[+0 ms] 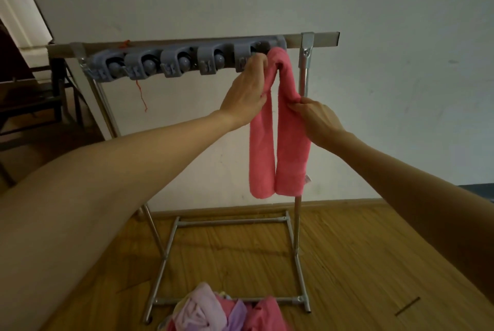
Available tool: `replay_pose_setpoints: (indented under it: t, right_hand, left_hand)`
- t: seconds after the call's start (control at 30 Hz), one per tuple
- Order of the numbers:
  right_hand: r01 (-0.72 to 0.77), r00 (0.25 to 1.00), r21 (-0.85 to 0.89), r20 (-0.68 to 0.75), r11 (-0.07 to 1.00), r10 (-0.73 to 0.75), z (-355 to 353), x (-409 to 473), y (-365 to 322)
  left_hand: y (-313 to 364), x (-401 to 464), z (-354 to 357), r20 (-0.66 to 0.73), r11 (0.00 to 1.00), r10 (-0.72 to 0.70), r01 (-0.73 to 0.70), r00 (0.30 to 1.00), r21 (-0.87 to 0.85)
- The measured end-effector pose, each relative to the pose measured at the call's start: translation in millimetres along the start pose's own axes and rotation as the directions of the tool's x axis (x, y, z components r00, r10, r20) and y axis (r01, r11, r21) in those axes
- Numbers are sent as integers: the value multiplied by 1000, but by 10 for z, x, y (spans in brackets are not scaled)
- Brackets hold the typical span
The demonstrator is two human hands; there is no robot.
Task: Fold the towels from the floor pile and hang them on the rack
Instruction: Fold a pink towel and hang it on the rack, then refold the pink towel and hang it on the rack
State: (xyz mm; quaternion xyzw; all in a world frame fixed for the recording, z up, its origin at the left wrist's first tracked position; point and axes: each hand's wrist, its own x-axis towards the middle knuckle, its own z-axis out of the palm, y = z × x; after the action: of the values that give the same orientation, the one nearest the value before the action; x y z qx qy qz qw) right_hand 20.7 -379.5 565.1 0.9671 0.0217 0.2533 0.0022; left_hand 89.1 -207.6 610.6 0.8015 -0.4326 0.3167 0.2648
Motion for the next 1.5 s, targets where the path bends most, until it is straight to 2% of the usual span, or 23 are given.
replay_pose_setpoints:
  t: [0.1, 0.23, 0.33, 0.4, 0.53, 0.6, 0.8, 0.97, 1.1, 1.2, 1.27, 1.37, 1.5]
  right_hand:
    - [-67, 998, 21, 7, 998, 67, 8, -32, -72]
    - [-23, 1000, 18, 21, 1000, 22, -13, -94, -183]
    - [-17, 998, 149, 59, 989, 8, -72, -164, -263]
    - [-32, 989, 198, 145, 980, 3, -114, -232, -295]
    - [-127, 906, 178, 422, 976, 41, -195, -448, -398]
    - [-168, 865, 173, 498, 970, 61, -256, -617, -529]
    - [-217, 836, 196, 543, 956, 78, -367, -1284, -1042]
    - [-244, 779, 144, 618, 959, 105, -161, -1991, -1482]
    - [-254, 747, 78, 650, 964, 144, 213, -2564, -1770]
    - [-255, 731, 87, 669, 963, 133, 622, -2918, -1921]
    - [-264, 722, 93, 679, 960, 132, 943, -3125, -2000]
    - [-278, 671, 80, 729, 957, 134, 1455, -3403, -2057]
    - [-314, 576, 102, 811, 944, 104, 2140, -3720, -2062]
  left_hand:
    - [51, 17, 35, -25, 988, -96, 93, 995, -120]
    - [153, -11, 44, 21, 944, -198, 196, 980, -267]
    - [227, -98, -18, 126, 888, -287, 313, 949, -337]
    - [267, -185, -84, 189, 857, -344, 389, 920, -338]
    - [348, -496, -276, 254, 800, -449, 512, 857, -314]
    - [384, -718, -382, 293, 789, -473, 548, 831, -279]
    - [531, -1557, -735, 415, 758, -526, 630, 742, -167]
    - [632, -2466, -864, 514, 773, -516, 631, 685, -65]
    - [594, -3223, -767, 613, 774, -502, 633, 610, 4]
    - [533, -3744, -567, 641, 762, -522, 646, 563, 54]
    - [466, -4086, -364, 682, 739, -527, 669, 507, 73]
    - [333, -4554, -15, 751, 714, -516, 692, 411, 112]
    - [105, -5006, 472, 810, 712, -491, 683, 321, 161]
